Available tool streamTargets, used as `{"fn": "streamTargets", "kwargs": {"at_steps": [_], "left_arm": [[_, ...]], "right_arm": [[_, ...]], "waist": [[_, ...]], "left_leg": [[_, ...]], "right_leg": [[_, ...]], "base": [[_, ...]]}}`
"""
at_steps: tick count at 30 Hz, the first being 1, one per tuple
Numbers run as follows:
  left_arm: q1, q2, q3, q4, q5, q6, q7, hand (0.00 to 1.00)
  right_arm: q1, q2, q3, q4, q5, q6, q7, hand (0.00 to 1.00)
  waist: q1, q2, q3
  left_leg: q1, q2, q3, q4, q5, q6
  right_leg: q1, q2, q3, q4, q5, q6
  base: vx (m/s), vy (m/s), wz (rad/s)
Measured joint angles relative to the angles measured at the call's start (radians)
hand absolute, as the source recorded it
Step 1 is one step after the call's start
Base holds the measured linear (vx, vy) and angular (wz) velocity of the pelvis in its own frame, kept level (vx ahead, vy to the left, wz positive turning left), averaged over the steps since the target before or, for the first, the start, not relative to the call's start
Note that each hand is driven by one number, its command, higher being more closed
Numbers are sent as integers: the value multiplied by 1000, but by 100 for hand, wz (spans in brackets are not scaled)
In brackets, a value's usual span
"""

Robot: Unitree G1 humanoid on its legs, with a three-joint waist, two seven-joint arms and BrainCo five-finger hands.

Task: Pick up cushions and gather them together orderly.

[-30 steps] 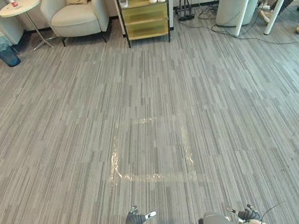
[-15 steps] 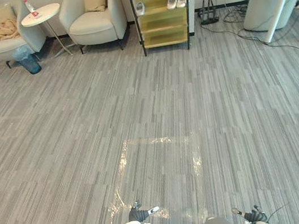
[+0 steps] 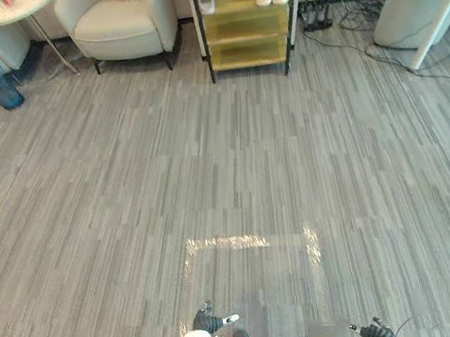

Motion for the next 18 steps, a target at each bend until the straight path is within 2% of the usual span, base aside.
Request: {"fn": "streamTargets", "kwargs": {"at_steps": [2, 3, 4, 5, 6, 7, 9, 10, 11, 12, 13, 14, 15, 16, 17, 18], "left_arm": [[-4, 6, 0, -1, 0, 0, 1, 0], [-6, 6, 0, -2, 0, -1, 1, 0], [-3, 9, 0, 0, 0, 0, 0, 0], [-4, 10, 5, 5, 0, 1, -1, 0], [-1, -17, 11, 4, 0, 4, -4, 0], [-1, -27, 23, 4, 1, 4, -4, 0], [-1, -44, 42, 7, 1, 6, -7, 0], [1, -55, 54, -3, 1, 6, -9, 0], [9, -62, 68, -33, 0, 4, -11, 0], [10, -62, 71, -45, 0, 4, -11, 0], [17, -64, 71, -61, 0, 4, -10, 0], [16, -64, 71, -64, 0, 5, -9, 0], [13, -64, 71, -68, 0, 5, -9, 0], [8, -63, 70, -77, -1, 6, -9, 0], [7, -63, 70, -78, -1, 5, -8, 0], [9, -63, 66, -79, -11, 5, -7, 0]], "right_arm": [[-3, 0, 1, -20, 0, -1, 0, 0], [-13, 0, 1, -25, 1, -1, -1, 0], [-12, 5, 7, -23, 1, -1, -1, 0], [-16, 0, 6, -15, 1, -1, -1, 0], [-18, -18, 4, 6, 1, 0, -2, 0], [-21, -19, 1, 10, 1, 0, -1, 0], [-12, -15, -22, 10, 3, 1, -2, 0], [11, 0, -30, 6, 4, 2, -3, 0], [35, 8, -25, -12, 5, 3, -4, 0], [42, 10, -23, -24, 5, 3, -4, 0], [50, 17, -23, -51, 8, 2, -5, 0], [51, 23, -28, -65, 10, 2, -4, 0], [51, 24, -28, -70, 10, 2, -4, 0], [42, 24, -28, -71, 10, 3, -3, 0], [41, 24, -28, -71, 10, 2, -4, 0], [35, 20, -32, -61, 9, 3, -4, 0]], "waist": [[-1, 6, 3], [-2, 9, 5], [-3, -16, 7], [-4, -11, 17], [2, 25, 9], [6, 28, 9], [-11, 33, 14], [-19, 28, 18], [-15, 19, 22], [-12, 18, 22], [-7, 20, 21], [-4, 20, 21], [-1, 20, 21], [6, 21, 20], [7, 20, 20], [13, 23, 14]], "left_leg": [[27, 15, 0, -12, 0, 0], [30, 27, 0, -13, -6, -10], [41, 15, -1, -13, -24, -43], [50, 15, -9, -12, -39, -65], [56, 53, -21, -14, -52, -86], [55, 59, -20, -2, -50, -90], [25, 85, -18, 108, -56, -120], [-33, 123, -18, 292, -65, -148], [-108, 170, -4, 497, -66, -171], [-127, 185, 7, 554, -69, -171], [-171, 218, 36, 636, -81, -151], [-189, 226, 47, 610, -92, -132], [-198, 227, 50, 583, -95, -127], [-217, 207, 20, 460, -99, -120], [-219, 197, 4, 425, -98, -120], [-214, 150, -89, 258, -80, -126]], "right_leg": [[-64, 14, -47, -112, -5, -17], [-103, 35, -58, -262, 30, -18], [-110, 42, -41, -466, 202, -48], [-105, 42, -41, -445, 214, -73], [-104, 72, -54, -434, 199, -87], [-100, 75, -59, -438, 180, -90], [-51, 73, -86, -452, 153, -97], [8, 71, -110, -479, 140, -100], [69, 72, -127, -503, 128, -110], [82, 72, -130, -507, 123, -111], [124, 73, -131, -525, 115, -109], [145, 70, -123, -539, 112, -103], [151, 71, -113, -542, 110, -100], [163, 68, -90, -552, 106, -93], [162, 67, -83, -552, 104, -89], [143, 68, -50, -547, 95, -72]], "base": [[350, -97, 19], [291, -147, 36], [305, -157, 40], [304, -166, 27], [314, -174, 2], [351, -218, 10], [242, -179, 35], [221, -172, 47], [264, -185, 34], [197, -73, 0], [167, -22, -16], [149, 2, -18], [203, 93, -30], [149, 90, -31], [182, 161, -55], [165, 244, -79]]}}
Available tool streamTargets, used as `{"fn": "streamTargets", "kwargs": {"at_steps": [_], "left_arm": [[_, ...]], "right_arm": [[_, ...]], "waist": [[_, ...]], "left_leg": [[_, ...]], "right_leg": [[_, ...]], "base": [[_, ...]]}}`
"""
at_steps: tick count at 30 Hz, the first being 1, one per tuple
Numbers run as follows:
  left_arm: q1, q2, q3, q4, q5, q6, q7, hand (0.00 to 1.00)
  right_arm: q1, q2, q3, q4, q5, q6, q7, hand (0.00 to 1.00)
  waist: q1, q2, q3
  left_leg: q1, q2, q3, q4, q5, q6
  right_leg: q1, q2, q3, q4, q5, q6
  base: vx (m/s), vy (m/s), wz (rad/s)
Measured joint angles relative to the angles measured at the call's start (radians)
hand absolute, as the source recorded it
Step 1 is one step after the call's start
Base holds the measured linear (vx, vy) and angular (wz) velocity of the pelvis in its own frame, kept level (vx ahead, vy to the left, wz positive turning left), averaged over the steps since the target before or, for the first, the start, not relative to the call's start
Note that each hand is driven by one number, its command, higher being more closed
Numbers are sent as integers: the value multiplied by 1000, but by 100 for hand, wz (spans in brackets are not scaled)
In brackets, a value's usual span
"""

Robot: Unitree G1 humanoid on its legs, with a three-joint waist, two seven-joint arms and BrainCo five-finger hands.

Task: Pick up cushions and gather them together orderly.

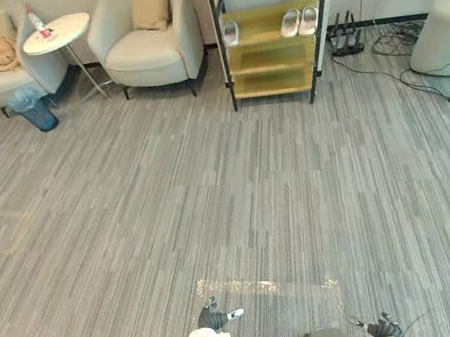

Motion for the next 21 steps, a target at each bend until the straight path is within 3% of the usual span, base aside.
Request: {"fn": "streamTargets", "kwargs": {"at_steps": [1, 2, 4, 7, 11, 14, 21], "left_arm": [[8, 0, -9, 6, -9, 0, 3, 0], [7, 1, -9, 9, -9, 0, 4, 0], [0, 26, -35, 26, -11, 0, 5, 0], [-12, 50, -84, 50, -23, 1, 5, 0], [-2, 75, -126, 64, -27, 2, 5, 0], [9, 76, -128, 72, -27, 1, 5, 0], [24, 70, -147, 93, -26, 0, 4, 0]], "right_arm": [[-3, -11, -2, 16, -4, 1, 0, 0], [-3, -11, -3, 20, -6, 2, 0, 0], [26, 11, -12, 35, -8, 14, -1, 0], [32, 22, -21, 56, -9, 26, -1, 0], [-7, 11, -37, 84, -10, 28, 2, 0], [-11, -2, -38, 96, -24, 28, 3, 0], [-3, -15, -32, 128, -49, 29, 3, 0]], "waist": [[5, 22, -16], [6, 27, -20], [-9, -24, -52], [-7, -47, -68], [-4, -38, -77], [3, -19, -91], [4, -6, -121]], "left_leg": [[11, -14, -85, -137, 72, -17], [15, -16, -94, -138, 108, -22], [37, -73, -64, -138, 88, 9], [50, -123, -56, -171, 87, 22], [78, -147, -56, -194, 87, 40], [112, -147, -76, -218, 91, 46], [140, -130, -127, -237, 104, 57]], "right_leg": [[-18, 23, 40, 12, -17, 23], [-22, 23, 54, 24, -25, 33], [-3, -29, 81, -1, -32, 70], [32, -74, 85, -72, -13, 103], [70, -95, 89, -135, 17, 107], [118, -91, 80, -177, 43, 105], [172, -62, 50, -216, 88, 95]], "base": [[165, 244, -88], [217, 248, -74], [274, 209, -21], [285, 208, 0], [175, 93, -1], [123, 8, 5], [65, -31, 13]]}}
